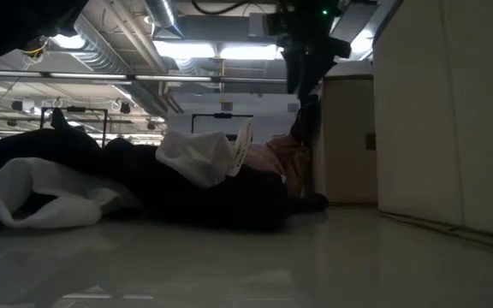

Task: Sort clothes
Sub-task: Put the black striped sock into the bottom laundry organizer

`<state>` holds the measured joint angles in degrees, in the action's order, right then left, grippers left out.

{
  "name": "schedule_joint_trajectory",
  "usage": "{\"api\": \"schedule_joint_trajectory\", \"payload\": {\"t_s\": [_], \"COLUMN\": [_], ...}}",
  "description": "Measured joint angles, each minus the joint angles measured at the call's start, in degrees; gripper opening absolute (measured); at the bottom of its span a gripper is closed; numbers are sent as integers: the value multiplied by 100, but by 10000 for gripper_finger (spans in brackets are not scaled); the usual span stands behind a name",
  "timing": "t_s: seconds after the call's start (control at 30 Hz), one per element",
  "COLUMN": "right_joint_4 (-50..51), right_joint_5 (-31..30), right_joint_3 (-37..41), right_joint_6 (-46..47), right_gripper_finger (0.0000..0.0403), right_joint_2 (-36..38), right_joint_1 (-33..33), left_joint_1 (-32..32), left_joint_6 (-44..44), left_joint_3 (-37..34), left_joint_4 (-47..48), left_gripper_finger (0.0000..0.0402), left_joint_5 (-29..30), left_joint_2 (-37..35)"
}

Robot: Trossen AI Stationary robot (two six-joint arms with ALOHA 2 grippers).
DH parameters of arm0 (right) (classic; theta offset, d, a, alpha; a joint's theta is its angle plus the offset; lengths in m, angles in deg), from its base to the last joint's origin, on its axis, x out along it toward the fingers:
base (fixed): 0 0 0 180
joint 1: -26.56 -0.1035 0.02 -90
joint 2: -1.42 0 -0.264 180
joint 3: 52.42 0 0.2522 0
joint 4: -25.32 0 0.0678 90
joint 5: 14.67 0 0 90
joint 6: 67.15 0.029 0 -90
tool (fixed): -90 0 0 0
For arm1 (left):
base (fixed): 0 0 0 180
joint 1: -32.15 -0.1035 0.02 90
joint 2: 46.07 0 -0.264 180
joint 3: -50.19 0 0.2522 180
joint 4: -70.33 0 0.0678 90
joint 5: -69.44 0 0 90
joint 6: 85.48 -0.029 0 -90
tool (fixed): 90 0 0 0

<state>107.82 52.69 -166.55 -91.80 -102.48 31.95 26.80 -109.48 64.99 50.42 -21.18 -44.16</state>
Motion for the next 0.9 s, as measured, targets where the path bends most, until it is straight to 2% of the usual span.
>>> {"api": "schedule_joint_trajectory", "payload": {"t_s": [0.33,0.43,0.57,0.9], "right_joint_4": [375,385,546,630], "right_joint_5": [-83,-65,-40,-64], "right_joint_3": [-7,-7,-7,-2], "right_joint_6": [652,804,966,779], "right_gripper_finger": [258,243,193,35], "right_joint_2": [-40,-58,-105,-138], "right_joint_1": [89,149,293,365], "left_joint_1": [-1,0,0,0], "left_joint_6": [-1,-1,-3,-3], "left_joint_3": [0,0,0,0], "left_joint_4": [-3,-5,-7,-7], "left_gripper_finger": [5,5,5,5], "left_joint_5": [0,0,0,0], "left_joint_2": [0,0,0,0]}}
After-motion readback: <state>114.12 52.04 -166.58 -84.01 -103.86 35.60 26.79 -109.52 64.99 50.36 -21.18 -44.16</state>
